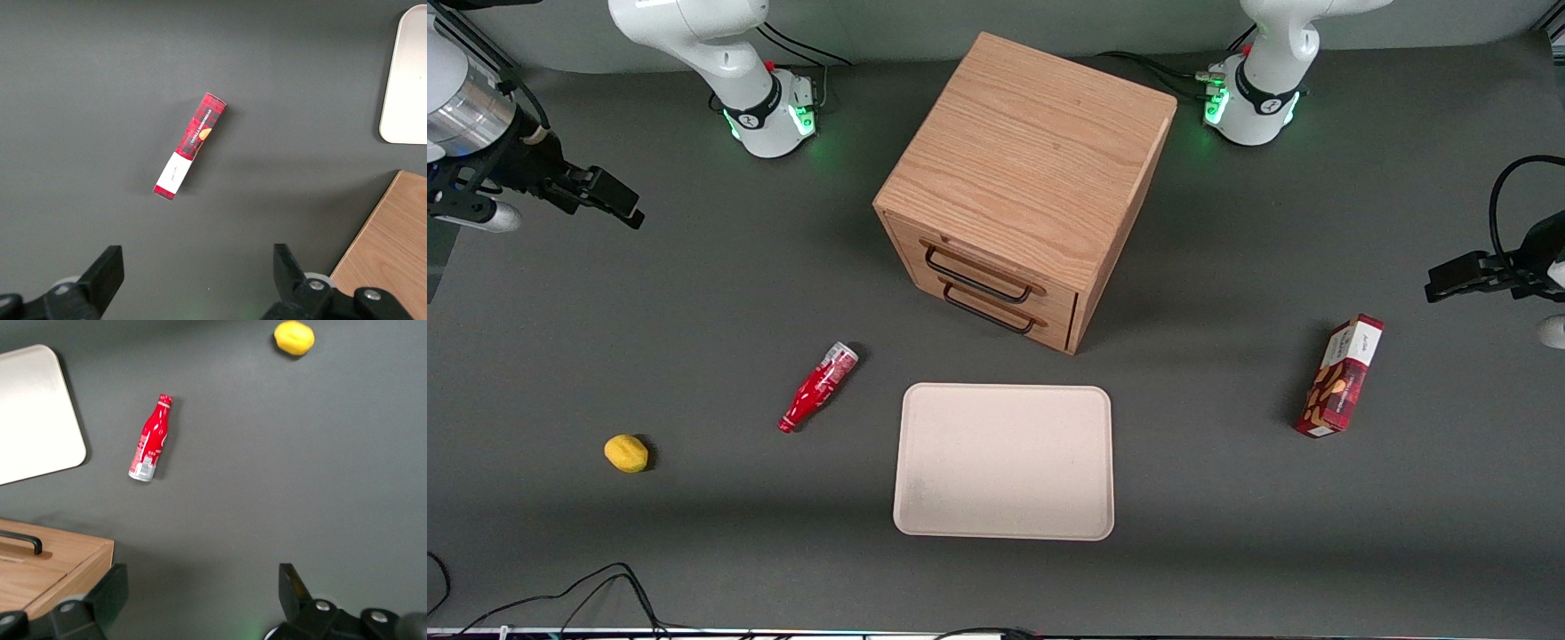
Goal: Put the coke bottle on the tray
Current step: 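Move the right gripper down over the red Coca-Cola bottle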
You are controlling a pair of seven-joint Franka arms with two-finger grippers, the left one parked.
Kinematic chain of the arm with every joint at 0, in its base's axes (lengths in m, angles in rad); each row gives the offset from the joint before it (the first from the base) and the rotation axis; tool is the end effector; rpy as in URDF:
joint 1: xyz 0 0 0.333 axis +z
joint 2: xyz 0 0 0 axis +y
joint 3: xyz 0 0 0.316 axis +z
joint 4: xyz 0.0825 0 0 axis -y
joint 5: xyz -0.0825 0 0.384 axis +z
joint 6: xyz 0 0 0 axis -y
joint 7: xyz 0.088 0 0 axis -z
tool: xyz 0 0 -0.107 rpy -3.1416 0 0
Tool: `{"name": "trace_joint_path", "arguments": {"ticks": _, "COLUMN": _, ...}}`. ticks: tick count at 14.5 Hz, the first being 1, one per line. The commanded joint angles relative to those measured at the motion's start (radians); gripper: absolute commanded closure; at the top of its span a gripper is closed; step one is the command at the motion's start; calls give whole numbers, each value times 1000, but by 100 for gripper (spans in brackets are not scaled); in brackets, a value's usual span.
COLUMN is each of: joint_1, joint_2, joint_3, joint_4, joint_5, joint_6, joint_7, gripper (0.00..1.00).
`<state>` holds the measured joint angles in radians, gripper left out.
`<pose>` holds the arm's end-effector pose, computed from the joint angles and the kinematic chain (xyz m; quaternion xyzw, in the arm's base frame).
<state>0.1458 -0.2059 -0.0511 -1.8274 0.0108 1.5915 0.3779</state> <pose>0.4866 0.0450 0.6124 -0.9899 0.1407 0.0172 0.0068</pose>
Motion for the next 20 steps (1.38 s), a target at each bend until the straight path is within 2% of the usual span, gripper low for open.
{"name": "trace_joint_path", "arguments": {"ticks": 1, "joint_1": 6, "joint_2": 63, "joint_3": -7, "joint_4": 94, "joint_5": 32, "joint_6": -82, "joint_7": -22, "gripper": 0}}
{"name": "trace_joint_path", "arguments": {"ticks": 7, "joint_1": 9, "joint_2": 77, "joint_3": 4, "joint_4": 95, "joint_5": 31, "joint_6": -85, "joint_7": -114, "gripper": 0}}
{"name": "trace_joint_path", "arguments": {"ticks": 11, "joint_1": 11, "joint_2": 85, "joint_3": 4, "joint_4": 105, "joint_5": 32, "joint_6": -104, "joint_7": -113, "gripper": 0}}
{"name": "trace_joint_path", "arguments": {"ticks": 13, "joint_1": 23, "joint_2": 144, "joint_3": 7, "joint_4": 178, "joint_5": 34, "joint_6": -104, "joint_7": -91, "gripper": 0}}
{"name": "trace_joint_path", "arguments": {"ticks": 14, "joint_1": 32, "joint_2": 198, "joint_3": 14, "joint_4": 235, "joint_5": 47, "joint_6": -104, "joint_7": -61, "gripper": 0}}
{"name": "trace_joint_path", "arguments": {"ticks": 16, "joint_1": 32, "joint_2": 320, "joint_3": 23, "joint_4": 305, "joint_5": 142, "joint_6": -84, "joint_7": 83, "gripper": 0}}
{"name": "trace_joint_path", "arguments": {"ticks": 20, "joint_1": 35, "joint_2": 477, "joint_3": 82, "joint_4": 242, "joint_5": 160, "joint_6": 62, "joint_7": 394, "gripper": 0}}
